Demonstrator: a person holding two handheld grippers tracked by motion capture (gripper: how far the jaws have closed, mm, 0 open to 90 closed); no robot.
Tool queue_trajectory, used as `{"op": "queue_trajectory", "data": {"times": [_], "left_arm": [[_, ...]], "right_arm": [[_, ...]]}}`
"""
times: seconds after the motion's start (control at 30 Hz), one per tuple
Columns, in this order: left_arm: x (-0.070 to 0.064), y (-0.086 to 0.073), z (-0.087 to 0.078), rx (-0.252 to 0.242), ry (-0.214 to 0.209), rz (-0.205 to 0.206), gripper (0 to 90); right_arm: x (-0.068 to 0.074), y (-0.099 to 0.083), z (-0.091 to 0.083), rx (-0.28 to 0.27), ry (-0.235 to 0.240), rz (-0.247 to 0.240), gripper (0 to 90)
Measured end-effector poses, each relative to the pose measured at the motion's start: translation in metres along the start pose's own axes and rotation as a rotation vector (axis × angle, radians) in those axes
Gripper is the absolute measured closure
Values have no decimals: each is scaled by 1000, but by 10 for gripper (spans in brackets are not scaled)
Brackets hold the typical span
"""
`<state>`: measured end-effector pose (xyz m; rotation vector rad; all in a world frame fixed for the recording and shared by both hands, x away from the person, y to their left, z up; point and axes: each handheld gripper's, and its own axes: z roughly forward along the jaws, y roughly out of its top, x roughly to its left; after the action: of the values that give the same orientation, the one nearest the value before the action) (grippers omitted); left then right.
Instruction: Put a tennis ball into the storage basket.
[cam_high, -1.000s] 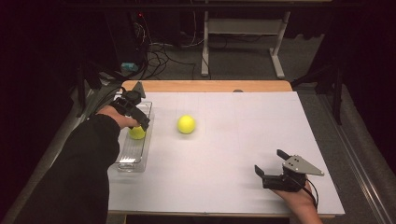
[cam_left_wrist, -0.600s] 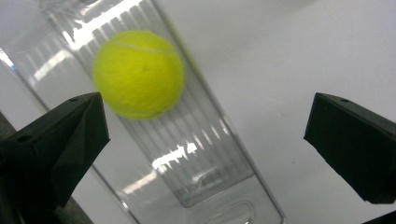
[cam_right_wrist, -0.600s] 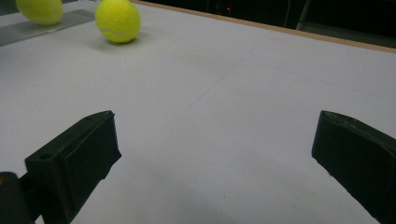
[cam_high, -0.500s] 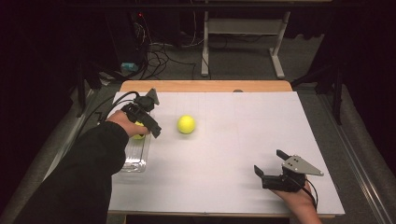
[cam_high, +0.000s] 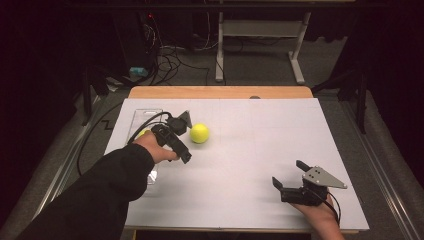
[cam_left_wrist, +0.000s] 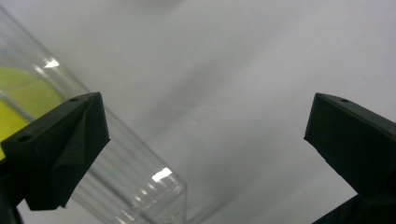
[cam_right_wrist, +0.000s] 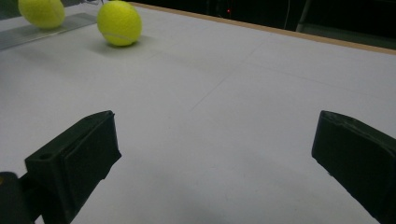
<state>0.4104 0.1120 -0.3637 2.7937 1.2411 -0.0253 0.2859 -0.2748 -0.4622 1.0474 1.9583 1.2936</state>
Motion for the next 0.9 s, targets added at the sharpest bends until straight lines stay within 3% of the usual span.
{"op": "queue_trajectory", "data": {"times": [0.07,0.3,0.6,0.77,0.9], "left_arm": [[-9,-1,5,5,-3,18,5],[-17,-8,12,-1,-16,30,5],[-17,-18,18,1,-24,17,5],[-17,-20,18,-5,-21,22,5],[-18,-22,17,-5,-25,30,5]], "right_arm": [[1,-1,-1,2,1,-1,7],[1,0,-3,-4,-6,-4,5],[4,-1,-4,-7,-2,-2,5],[10,6,3,-16,16,-5,4],[19,17,19,-12,46,-6,3]]}}
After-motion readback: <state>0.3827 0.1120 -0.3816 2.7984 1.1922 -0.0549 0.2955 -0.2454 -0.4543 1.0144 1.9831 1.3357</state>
